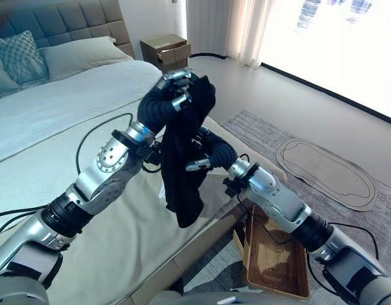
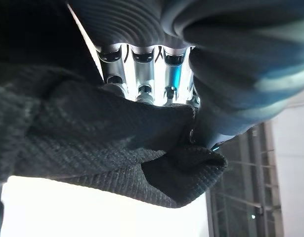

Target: Pick up clothes into the bucket

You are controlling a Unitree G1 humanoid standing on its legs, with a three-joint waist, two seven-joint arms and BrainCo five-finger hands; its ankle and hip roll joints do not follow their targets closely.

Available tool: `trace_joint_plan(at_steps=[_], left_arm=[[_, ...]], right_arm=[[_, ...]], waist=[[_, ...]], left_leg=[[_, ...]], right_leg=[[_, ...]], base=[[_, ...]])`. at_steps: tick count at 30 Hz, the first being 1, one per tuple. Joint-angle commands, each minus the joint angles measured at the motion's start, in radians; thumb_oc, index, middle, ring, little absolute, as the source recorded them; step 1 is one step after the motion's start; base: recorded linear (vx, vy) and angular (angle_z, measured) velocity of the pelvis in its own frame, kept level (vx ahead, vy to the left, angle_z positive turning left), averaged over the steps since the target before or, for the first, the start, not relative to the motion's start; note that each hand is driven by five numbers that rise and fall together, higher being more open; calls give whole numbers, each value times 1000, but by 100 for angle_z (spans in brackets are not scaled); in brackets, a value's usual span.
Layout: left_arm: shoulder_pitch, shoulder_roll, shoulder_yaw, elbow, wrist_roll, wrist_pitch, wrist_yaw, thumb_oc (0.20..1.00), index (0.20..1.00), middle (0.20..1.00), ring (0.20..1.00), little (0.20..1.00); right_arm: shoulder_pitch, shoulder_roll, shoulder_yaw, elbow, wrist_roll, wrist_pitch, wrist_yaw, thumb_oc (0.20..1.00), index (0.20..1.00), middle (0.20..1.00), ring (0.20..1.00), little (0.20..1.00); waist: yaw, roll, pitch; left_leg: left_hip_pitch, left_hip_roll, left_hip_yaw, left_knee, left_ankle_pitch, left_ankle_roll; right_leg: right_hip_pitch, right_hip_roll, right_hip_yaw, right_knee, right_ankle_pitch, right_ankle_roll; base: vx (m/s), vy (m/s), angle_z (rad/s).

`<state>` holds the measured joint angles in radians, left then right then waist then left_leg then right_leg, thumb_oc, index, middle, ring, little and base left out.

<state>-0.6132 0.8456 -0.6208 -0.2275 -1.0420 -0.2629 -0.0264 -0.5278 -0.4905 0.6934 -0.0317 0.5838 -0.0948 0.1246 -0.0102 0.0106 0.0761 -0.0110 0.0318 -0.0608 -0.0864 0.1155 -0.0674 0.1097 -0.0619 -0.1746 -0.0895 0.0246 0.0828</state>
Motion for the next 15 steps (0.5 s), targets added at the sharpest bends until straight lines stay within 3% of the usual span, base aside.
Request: trace_joint_plan(at_steps=[1,3,4,5,6,8,9,10,11,15], left_arm=[[-184,-26,-55,-89,-103,-23,-64,200,200,200,200,200],[-201,-25,-91,-97,-126,-10,-67,200,200,200,200,200],[-207,-20,-104,-101,-134,-4,-69,200,200,200,200,200],[-207,-20,-104,-101,-134,-4,-69,200,200,200,200,200],[-213,-19,-127,-101,-154,3,-69,200,200,200,200,200],[-213,-10,-132,-109,-172,6,-69,200,200,200,200,200],[-212,-10,-132,-109,-172,6,-69,200,200,200,200,200],[-208,-12,-133,-111,-176,9,-69,200,200,200,200,200],[-201,-27,-139,-114,-190,13,-67,200,200,200,200,200],[-207,-61,-155,-119,-202,24,-64,200,200,200,200,200]], right_arm=[[-141,15,101,-31,85,19,56,1000,1000,1000,1000,1000],[-162,-8,132,-53,139,24,67,1000,1000,1000,1000,1000],[-171,-18,146,-65,169,27,73,624,624,624,624,624],[-171,-18,146,-65,169,27,73,586,586,586,586,586],[-182,-35,164,-71,211,26,74,448,448,448,448,448],[-197,-61,171,-89,212,24,68,445,445,445,445,445],[-197,-61,171,-89,212,24,68,391,391,391,391,391],[-194,-65,171,-87,221,22,67,247,247,247,247,247],[-187,-63,172,-76,224,25,58,200,200,200,200,200],[-157,-37,163,-57,224,30,46,200,200,200,200,200]], waist=[[2,-45,-26],[0,-44,-24],[0,-43,-23],[0,-43,-22],[-1,-44,-19],[-2,-44,-17],[-2,-44,-17],[-2,-44,-17],[-5,-42,-14],[-10,-39,-12]], left_leg=[[53,-44,20,49,-103,31],[55,-44,20,48,-101,31],[56,-43,21,47,-101,30],[56,-43,21,47,-101,30],[56,-43,25,48,-100,30],[56,-43,28,48,-100,29],[56,-43,28,48,-100,29],[56,-42,29,48,-100,29],[57,-42,30,48,-100,30],[55,-42,33,49,-100,30]], right_leg=[[-32,-8,22,25,-19,7],[-32,-9,22,24,-18,7],[-31,-9,22,24,-18,7],[-31,-9,22,24,-18,7],[-32,-10,23,25,-17,8],[-32,-10,26,25,-17,8],[-32,-10,26,25,-17,8],[-32,-11,26,26,-17,8],[-31,-11,28,26,-17,8],[-34,-11,30,28,-18,8]], base=[[0,0,0],[0,0,0],[0,0,0],[0,0,0],[0,0,0],[0,0,0],[0,0,0],[0,0,0],[0,0,0],[0,0,0]])
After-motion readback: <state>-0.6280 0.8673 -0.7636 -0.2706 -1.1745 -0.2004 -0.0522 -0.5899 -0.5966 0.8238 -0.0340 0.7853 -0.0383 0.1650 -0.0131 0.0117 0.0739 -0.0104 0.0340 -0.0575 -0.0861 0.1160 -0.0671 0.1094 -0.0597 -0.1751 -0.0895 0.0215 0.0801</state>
